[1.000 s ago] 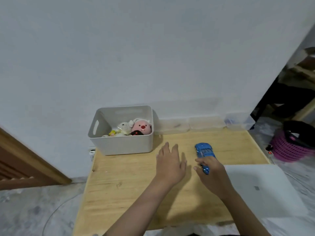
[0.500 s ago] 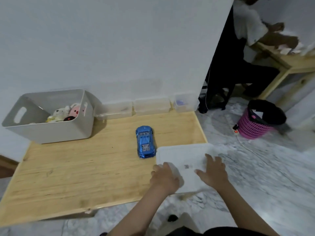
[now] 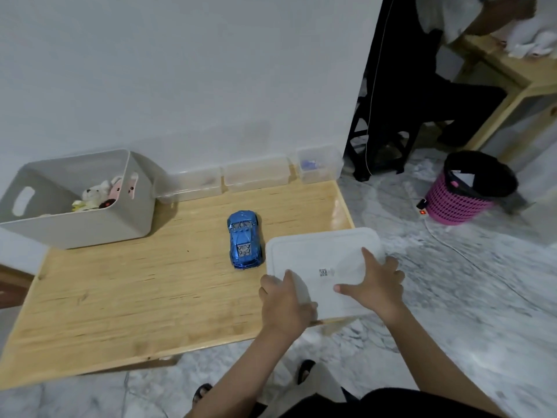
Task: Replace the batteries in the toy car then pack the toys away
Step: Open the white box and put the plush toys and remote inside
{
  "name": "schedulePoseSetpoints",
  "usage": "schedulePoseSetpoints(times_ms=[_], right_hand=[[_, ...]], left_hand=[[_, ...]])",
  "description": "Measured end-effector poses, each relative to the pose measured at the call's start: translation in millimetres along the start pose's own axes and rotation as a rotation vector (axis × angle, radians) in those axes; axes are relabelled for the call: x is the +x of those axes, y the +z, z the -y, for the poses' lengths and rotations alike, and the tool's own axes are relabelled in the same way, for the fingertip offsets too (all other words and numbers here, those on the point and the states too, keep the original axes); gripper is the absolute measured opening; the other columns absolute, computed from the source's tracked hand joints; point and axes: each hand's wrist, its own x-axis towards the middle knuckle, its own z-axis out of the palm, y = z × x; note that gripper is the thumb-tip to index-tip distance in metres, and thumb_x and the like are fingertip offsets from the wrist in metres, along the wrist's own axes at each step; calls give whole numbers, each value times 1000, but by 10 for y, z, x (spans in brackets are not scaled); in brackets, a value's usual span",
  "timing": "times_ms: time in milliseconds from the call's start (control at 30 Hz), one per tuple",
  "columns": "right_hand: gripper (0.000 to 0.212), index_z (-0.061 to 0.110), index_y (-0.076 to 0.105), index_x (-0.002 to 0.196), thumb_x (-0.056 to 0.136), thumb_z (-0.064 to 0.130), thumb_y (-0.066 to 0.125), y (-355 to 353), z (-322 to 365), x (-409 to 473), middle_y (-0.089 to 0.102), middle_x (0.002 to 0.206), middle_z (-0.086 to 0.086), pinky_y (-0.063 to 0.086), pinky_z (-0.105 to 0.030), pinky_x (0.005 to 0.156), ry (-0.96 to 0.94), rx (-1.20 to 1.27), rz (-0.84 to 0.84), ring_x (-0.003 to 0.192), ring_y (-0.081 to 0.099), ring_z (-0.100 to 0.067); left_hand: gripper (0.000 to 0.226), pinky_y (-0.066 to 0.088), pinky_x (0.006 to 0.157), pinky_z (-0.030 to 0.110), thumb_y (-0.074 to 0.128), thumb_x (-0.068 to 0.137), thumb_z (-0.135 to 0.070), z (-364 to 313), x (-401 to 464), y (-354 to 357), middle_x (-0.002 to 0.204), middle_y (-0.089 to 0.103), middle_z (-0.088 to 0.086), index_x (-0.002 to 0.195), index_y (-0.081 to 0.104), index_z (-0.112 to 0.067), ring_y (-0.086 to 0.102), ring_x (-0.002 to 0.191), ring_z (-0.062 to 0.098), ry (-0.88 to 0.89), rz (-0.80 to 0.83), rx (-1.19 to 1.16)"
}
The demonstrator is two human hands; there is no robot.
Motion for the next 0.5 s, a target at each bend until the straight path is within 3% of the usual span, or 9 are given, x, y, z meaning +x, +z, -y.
schedulePoseSetpoints(times_ms=[233,500], right_hand=[[109,32,25,145,55,65,78,-264,710,-49,15,145,-20,35,-51,101,-87,30,-148,123,30,-44],[92,33,29,142,66,63,71,-167,2312,-393,16,146,-14,31,-44,103,-267,94,-153,125,26,-39]], left_hand=[[72,43,92,38,69,76,-48,23,253,-642,137,20,18,132,34,-20,25,126,34,23,-201,-33],[62,43,89,39,65,78,-51,906,557,-1865,126,32,16,124,42,-17,34,117,36,-36,-394,-46]])
